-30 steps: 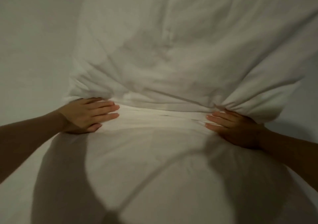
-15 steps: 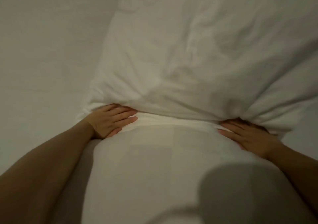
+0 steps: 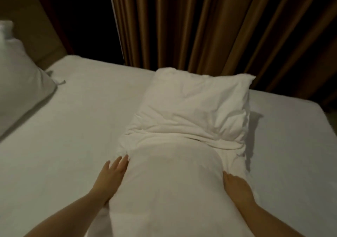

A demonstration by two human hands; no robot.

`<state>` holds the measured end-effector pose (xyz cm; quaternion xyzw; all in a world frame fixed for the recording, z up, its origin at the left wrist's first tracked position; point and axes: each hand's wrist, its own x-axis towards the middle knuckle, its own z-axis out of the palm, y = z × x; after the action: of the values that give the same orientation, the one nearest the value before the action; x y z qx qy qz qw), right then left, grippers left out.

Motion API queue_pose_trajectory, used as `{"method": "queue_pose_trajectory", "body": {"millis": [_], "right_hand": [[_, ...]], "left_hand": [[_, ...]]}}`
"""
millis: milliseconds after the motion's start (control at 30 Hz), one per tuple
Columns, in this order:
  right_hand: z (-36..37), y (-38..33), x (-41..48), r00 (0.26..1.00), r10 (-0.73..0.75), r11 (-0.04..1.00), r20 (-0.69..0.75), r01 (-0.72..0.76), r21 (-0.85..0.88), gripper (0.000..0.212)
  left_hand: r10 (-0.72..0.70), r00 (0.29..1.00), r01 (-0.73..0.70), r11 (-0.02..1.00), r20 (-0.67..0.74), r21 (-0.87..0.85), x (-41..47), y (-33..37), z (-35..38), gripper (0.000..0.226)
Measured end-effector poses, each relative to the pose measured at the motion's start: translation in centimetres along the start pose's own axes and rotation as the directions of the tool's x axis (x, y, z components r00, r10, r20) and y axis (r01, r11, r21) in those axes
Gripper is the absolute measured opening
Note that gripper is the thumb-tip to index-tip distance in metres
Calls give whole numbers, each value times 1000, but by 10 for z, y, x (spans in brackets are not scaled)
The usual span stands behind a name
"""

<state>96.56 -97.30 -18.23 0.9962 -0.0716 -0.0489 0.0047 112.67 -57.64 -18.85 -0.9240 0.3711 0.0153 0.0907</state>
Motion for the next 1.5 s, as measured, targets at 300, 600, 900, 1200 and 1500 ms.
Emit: {"method": "queue_pose_trajectory", "body": {"millis": [300, 600, 900, 1200, 1500], "right_hand": [[-20, -55, -94, 993, 114, 981, 15, -115, 159, 60], [-22, -117, -194, 957, 276, 925, 94, -291, 245, 55], [27, -218, -288, 915, 369, 891, 165, -399, 217, 112], [76, -239, -260, 874, 401, 915, 274, -397, -73, 127], [156, -179, -201, 951, 306, 945, 42, -298, -137, 38]], "left_hand": [[-299, 947, 316, 932, 117, -179, -115, 100, -31, 59], [-164, 974, 199, 950, 158, -240, -215, 165, -3, 130], [79, 941, -57, 995, 328, -76, -217, 134, 9, 124], [275, 934, -299, 951, 227, 81, -218, 100, 73, 116], [430, 877, -356, 881, -213, 312, -167, 91, 153, 43]]}}
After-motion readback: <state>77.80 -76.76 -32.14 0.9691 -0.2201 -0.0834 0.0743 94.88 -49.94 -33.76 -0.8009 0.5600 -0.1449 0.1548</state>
